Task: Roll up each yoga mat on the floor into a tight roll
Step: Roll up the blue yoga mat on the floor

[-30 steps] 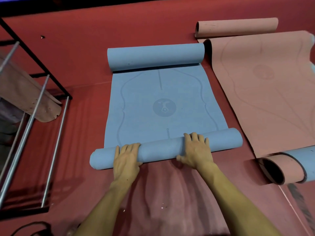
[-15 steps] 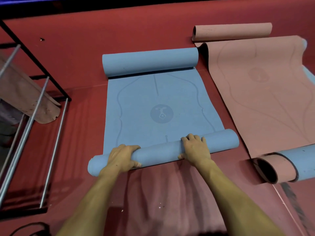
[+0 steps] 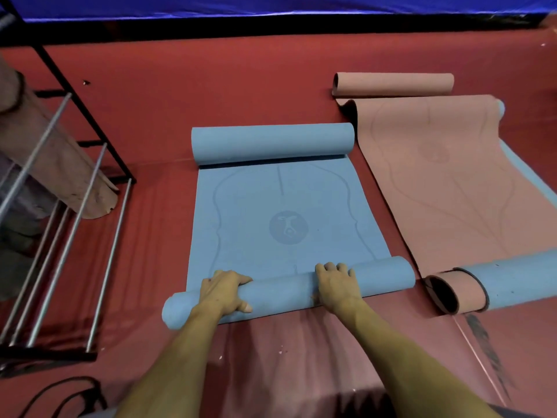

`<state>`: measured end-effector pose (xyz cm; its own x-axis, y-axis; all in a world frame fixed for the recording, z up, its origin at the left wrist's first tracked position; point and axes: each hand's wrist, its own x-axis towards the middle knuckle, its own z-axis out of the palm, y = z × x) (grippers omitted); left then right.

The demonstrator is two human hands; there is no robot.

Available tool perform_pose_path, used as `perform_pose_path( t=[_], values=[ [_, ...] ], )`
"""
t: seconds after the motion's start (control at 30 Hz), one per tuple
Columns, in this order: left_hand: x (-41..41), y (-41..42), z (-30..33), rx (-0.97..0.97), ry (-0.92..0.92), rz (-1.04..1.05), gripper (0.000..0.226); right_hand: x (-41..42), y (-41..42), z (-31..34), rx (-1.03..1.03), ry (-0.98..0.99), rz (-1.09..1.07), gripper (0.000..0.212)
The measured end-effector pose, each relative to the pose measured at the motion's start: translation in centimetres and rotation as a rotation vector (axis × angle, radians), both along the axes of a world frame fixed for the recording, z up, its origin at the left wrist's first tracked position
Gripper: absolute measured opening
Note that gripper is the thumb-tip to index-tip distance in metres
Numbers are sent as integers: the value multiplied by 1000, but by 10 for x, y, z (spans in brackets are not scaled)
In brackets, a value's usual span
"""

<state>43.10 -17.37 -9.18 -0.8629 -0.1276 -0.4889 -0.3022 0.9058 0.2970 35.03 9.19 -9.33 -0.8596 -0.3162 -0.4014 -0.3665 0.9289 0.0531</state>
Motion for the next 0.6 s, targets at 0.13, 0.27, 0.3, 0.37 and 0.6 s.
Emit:
perform_pose_path(
  t=[0.13, 0.27, 0.3, 0.37, 0.6],
  values=[
    [-9, 4, 2, -48, 96, -12, 77, 0, -4, 2, 14, 71, 18, 27],
    [-19, -4, 2, 31, 81, 29, 64, -6, -7, 6, -22, 34, 56, 34],
    [-21, -6, 3, 43, 73, 32, 63, -8, -7, 7, -47, 21, 58, 36],
    [-25, -8, 5, 54, 58, 34, 62, -13, -5, 9, -86, -29, 63, 45],
    [-23, 0, 3, -24, 106, 37, 56, -10, -10, -6, -32, 103, 65, 56]
  ],
)
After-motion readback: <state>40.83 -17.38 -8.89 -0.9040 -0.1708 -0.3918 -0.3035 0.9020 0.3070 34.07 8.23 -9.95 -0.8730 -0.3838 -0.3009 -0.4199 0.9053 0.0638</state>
